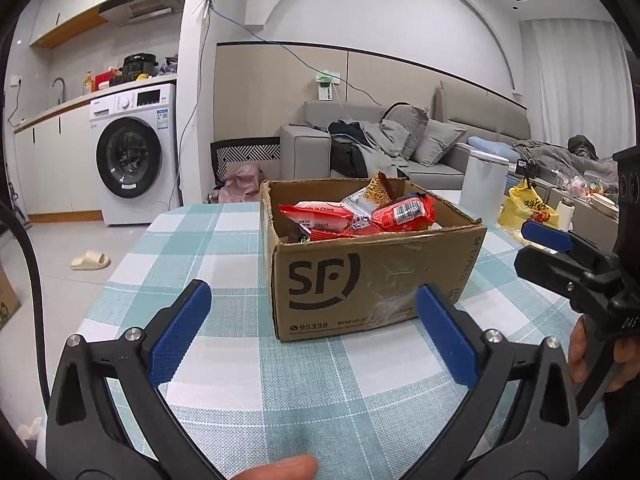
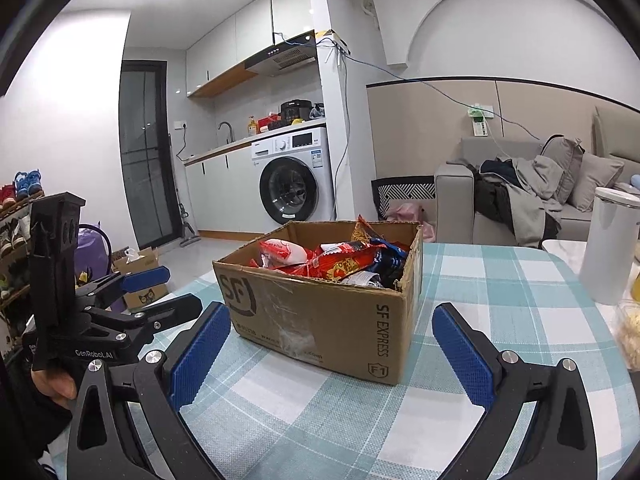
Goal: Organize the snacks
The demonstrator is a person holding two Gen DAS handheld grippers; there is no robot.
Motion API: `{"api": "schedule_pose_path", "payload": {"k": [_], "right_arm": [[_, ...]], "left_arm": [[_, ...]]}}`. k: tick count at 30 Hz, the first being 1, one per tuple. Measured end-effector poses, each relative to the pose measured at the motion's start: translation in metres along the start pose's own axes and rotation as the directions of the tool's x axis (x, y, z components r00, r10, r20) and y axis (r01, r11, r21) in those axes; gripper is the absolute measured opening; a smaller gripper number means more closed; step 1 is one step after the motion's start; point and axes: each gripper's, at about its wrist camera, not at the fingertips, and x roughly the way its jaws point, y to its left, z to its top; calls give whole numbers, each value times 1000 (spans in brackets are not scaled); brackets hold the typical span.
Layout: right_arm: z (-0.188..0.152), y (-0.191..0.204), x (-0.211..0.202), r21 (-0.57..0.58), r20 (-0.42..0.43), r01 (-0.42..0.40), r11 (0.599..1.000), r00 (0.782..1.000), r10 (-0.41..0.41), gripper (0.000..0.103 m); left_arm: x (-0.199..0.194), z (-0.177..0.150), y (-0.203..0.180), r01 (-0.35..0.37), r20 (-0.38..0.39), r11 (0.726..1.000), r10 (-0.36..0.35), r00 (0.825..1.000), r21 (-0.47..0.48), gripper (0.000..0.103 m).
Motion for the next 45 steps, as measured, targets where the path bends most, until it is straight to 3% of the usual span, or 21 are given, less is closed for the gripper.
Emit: {"api": "schedule_pose_path", "payload": {"k": [45], "right_arm": [[1, 0, 6, -9, 2, 1, 1000, 1000, -1, 103]], "left_arm": [[-4, -3, 0, -7, 7, 1000, 7, 1000, 5, 102]]}}
